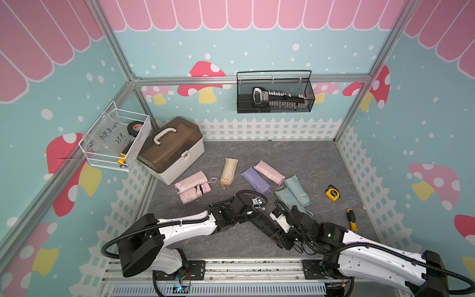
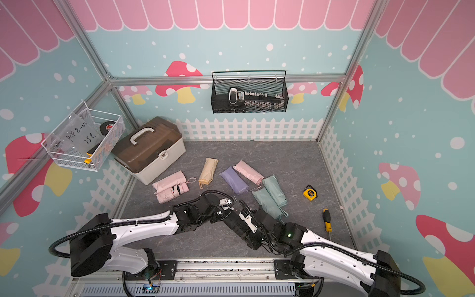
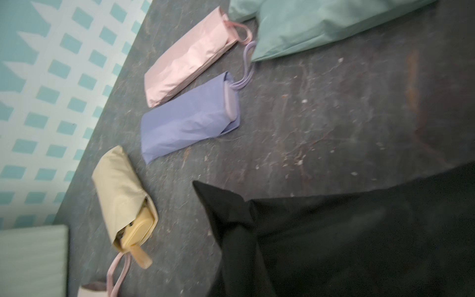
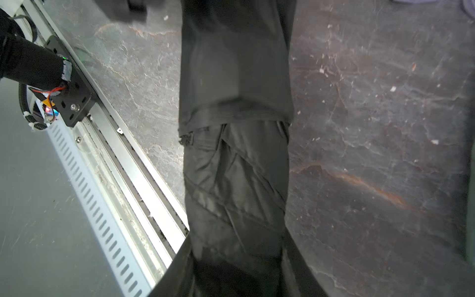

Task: Take umbrellas out of sleeves
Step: Take out the umbrella from the umbrella sleeve, then place the umbrella sleeve at the center of the board.

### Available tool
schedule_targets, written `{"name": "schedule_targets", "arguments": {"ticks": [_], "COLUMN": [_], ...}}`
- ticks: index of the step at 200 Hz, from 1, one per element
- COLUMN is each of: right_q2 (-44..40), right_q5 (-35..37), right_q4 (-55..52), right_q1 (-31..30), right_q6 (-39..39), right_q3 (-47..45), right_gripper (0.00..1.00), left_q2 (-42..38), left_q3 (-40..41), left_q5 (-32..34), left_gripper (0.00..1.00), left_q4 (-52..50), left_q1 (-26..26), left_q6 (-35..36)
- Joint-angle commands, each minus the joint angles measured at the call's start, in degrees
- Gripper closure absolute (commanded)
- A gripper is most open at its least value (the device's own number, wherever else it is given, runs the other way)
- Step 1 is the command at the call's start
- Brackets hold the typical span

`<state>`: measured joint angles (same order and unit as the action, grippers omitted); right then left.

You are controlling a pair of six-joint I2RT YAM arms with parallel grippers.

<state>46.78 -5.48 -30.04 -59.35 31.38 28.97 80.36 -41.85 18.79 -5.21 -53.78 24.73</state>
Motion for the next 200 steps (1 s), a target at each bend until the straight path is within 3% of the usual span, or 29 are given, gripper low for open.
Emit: {"name": "schedule_targets", "arguments": {"ticks": [1, 31, 73, 98, 117, 166, 200], "right_q2": [0.53, 1.17, -0.62, -0.13, 0.55, 4.71, 8.93], "right_q5": [-1.67, -2.12, 3.06, 7.15, 9.37, 10.13, 10.03], "right_q4": [-4.41, -5.45, -7.03, -7.48, -6.8, -2.82, -1.11], "right_q1": [-0.05, -0.32, -0.29, -0.33, -0.31, -0.29, -0.27], "right_q6": [2.71, 3.38, 4.43, 3.79, 3.18, 0.68, -1.03], "right_q3": [-0.85, -0.48, 1.09, 2.6, 3.61, 6.23, 8.78], "right_gripper": [0.86, 0.86, 0.86, 0.86, 0.86, 0.86, 0.86], "left_q2": [-1.59, -1.46, -4.2, -6.66, -8.03, -13.05, -20.53], "left_q3": [1.24, 1.41, 3.61, 5.4, 5.3, 2.97, 9.74], "left_q5": [5.19, 6.32, 7.86, 9.45, 11.83, 10.98, 9.1], "left_gripper": [1.0, 1.0, 1.0, 1.0, 1.0, 1.0, 1.0], "left_q4": [-1.83, -1.36, 0.47, 2.43, 1.67, -7.4, -3.53], "left_q1": [2.35, 2.93, 3.27, 6.76, 7.92, 10.47, 11.51], "left_q6": [2.72, 2.74, -1.36, -12.43, -16.5, -31.1, -45.41]}}
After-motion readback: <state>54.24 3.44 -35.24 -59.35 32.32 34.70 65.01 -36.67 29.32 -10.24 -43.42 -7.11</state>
